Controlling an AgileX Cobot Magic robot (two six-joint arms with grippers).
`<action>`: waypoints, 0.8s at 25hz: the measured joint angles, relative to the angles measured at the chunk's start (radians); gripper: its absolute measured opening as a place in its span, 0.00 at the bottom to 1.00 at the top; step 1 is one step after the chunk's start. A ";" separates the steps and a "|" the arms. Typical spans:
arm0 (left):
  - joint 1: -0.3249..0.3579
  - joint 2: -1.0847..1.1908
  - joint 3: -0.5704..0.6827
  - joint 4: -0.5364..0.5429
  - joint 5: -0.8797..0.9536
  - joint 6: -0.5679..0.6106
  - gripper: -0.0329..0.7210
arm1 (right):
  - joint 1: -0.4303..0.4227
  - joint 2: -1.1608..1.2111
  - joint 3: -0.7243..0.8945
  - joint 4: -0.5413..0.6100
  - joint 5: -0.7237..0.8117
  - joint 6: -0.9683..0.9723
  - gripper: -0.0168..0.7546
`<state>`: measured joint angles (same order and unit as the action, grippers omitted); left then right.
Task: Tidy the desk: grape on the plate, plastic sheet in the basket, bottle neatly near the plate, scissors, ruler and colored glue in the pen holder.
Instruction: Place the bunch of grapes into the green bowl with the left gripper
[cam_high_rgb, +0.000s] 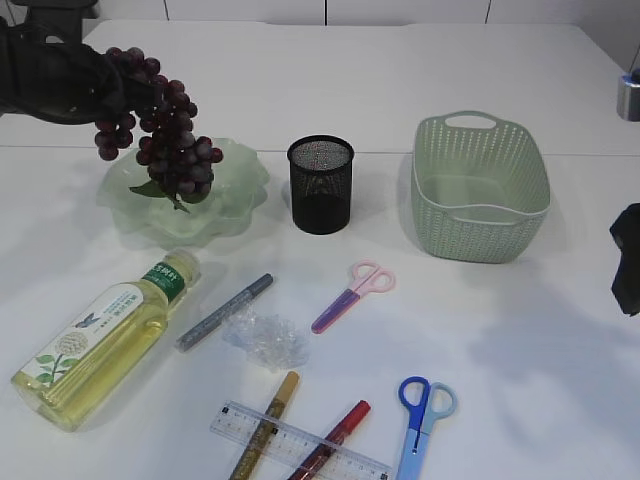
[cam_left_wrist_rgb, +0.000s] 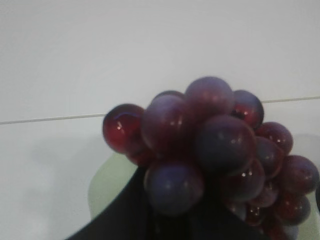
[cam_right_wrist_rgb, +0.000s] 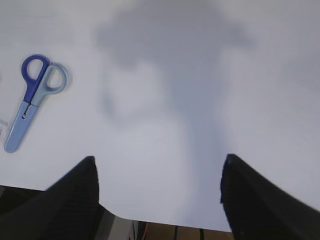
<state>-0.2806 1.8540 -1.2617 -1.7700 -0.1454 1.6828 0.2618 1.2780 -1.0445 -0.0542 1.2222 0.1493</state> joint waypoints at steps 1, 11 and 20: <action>0.000 0.011 -0.013 0.000 0.000 0.000 0.14 | 0.000 0.000 0.000 0.000 0.000 0.000 0.78; 0.000 0.122 -0.102 0.003 0.016 0.000 0.14 | 0.000 0.000 0.000 0.000 0.000 0.000 0.78; 0.000 0.158 -0.103 0.003 0.020 0.000 0.14 | 0.000 0.000 0.000 0.000 0.000 0.000 0.78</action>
<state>-0.2806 2.0117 -1.3647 -1.7673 -0.1253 1.6828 0.2618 1.2780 -1.0445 -0.0542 1.2222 0.1493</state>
